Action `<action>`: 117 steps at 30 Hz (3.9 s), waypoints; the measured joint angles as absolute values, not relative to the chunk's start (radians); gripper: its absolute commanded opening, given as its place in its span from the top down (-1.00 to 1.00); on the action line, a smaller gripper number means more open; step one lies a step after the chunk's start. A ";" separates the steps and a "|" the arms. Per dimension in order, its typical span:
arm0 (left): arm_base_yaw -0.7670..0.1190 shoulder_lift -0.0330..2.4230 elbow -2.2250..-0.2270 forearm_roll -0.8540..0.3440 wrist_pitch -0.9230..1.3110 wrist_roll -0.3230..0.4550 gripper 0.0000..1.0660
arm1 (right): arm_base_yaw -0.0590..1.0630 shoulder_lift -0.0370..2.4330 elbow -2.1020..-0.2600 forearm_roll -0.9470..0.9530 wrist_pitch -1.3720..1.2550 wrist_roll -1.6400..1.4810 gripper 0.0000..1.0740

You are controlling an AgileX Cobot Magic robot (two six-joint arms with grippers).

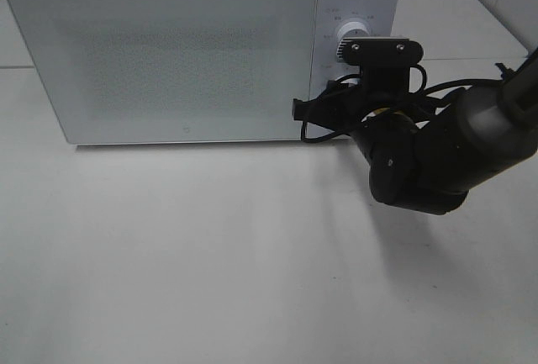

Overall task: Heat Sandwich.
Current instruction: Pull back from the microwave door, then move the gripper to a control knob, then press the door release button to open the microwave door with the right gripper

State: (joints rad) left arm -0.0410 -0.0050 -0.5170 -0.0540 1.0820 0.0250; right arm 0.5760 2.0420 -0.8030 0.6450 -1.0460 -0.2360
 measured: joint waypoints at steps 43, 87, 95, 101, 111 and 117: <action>-0.041 -0.005 -0.517 -0.054 1.082 0.025 -0.82 | 0.574 2.055 -0.781 0.591 -1.117 1.090 0.92; -0.041 -0.005 -0.517 -0.054 1.082 0.025 -0.82 | 0.579 2.050 -0.775 0.619 -1.148 1.274 -0.36; -0.041 -0.005 -0.517 -0.054 1.082 0.025 -0.82 | 0.575 1.987 -0.712 0.614 -1.124 1.249 -0.41; -0.041 -0.005 -0.517 -0.054 1.082 0.025 -0.82 | 0.575 1.897 -0.631 0.567 -1.029 1.129 -0.41; -0.041 -0.005 -0.517 -0.054 1.082 0.025 -0.82 | 0.575 1.718 -0.582 0.495 -0.677 0.713 -0.41; -0.041 -0.005 -0.517 -0.054 1.082 0.025 -0.82 | 0.574 1.602 -0.582 0.493 -0.450 0.418 -0.41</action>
